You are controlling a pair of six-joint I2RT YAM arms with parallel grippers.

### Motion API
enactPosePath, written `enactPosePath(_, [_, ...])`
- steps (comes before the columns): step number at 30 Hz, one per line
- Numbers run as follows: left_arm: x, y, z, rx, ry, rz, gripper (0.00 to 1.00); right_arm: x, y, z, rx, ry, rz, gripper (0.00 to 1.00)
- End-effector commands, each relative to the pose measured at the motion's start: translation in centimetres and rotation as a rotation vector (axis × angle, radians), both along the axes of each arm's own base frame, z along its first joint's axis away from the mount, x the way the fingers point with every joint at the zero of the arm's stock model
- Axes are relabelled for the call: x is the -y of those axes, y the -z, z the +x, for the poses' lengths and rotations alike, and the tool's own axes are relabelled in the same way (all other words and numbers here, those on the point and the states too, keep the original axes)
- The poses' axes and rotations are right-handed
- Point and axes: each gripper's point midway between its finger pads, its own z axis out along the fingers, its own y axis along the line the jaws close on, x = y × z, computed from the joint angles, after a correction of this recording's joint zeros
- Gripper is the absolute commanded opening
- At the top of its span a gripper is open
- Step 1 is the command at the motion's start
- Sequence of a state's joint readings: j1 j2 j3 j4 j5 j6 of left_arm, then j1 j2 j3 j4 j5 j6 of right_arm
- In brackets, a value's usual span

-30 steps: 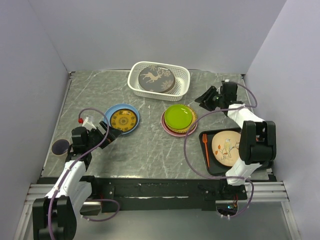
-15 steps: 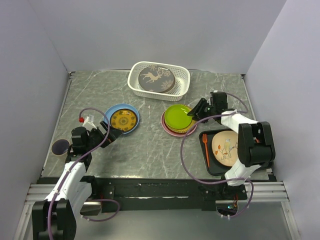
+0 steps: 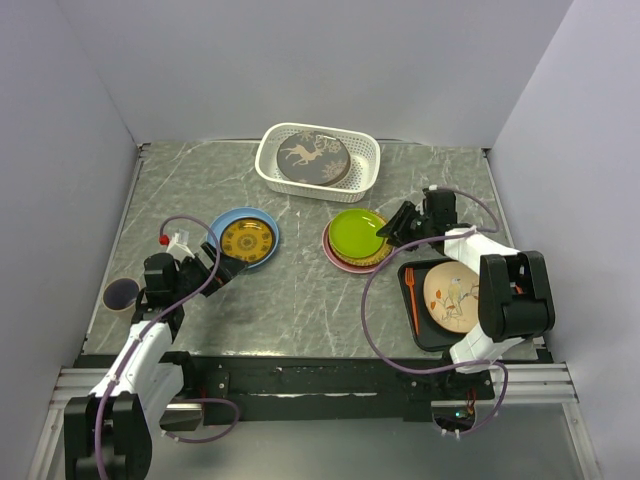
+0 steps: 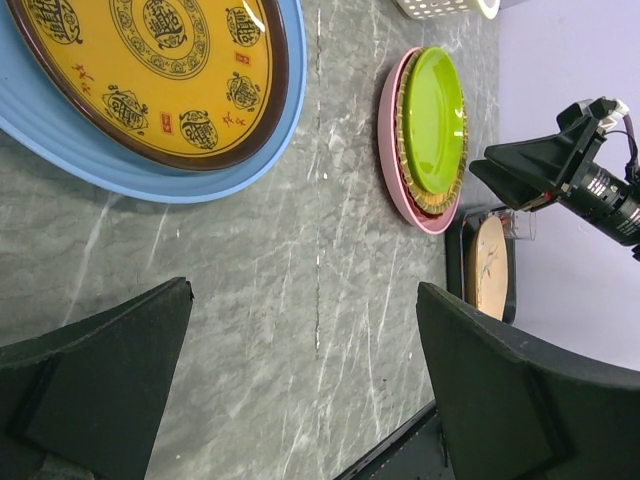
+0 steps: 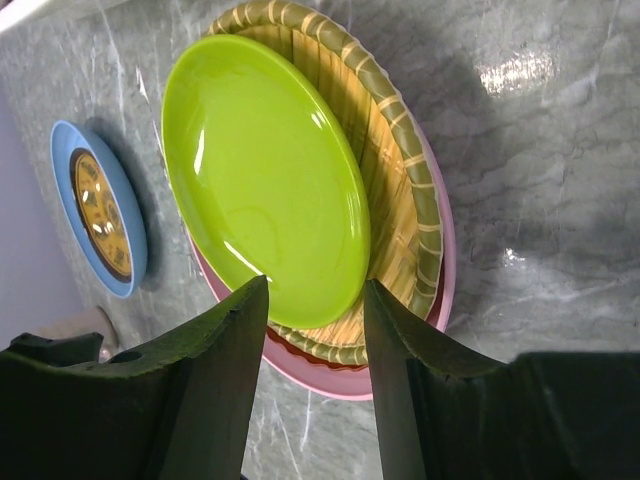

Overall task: Place the plates into the plastic bin on the countertop
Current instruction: Move the plastic bin to the center of the board, then pick up the plate at the center of the board.

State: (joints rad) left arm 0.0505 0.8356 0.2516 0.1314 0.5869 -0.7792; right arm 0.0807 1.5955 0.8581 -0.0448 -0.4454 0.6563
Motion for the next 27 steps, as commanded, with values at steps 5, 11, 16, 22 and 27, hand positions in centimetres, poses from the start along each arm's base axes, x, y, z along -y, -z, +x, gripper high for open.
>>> enactPosePath(5, [0.4, -1.7, 0.8, 0.071, 0.034, 0.004, 0.99, -0.4, 0.5, 1.1, 0.038, -0.012, 0.006, 0.5])
enactPosePath(11, [0.3, -1.7, 0.8, 0.072, 0.032, 0.006, 0.99, -0.8, 1.7, 1.5, 0.018, -0.017, 0.028, 0.5])
enactPosePath(16, [0.3, -1.4, 0.9, 0.062, 0.034, 0.007, 0.99, -1.0, 3.0, 1.3, -0.008, -0.016, 0.025, 0.5])
enactPosePath(22, [0.3, -1.3, 0.9, 0.062, 0.031, 0.008, 0.99, -1.1, 3.7, 1.1, -0.019, -0.02, 0.021, 0.5])
enactPosePath(27, [0.3, -1.3, 0.9, 0.061, 0.029, 0.01, 0.99, -1.1, 4.0, 0.9, -0.018, -0.021, 0.002, 0.5])
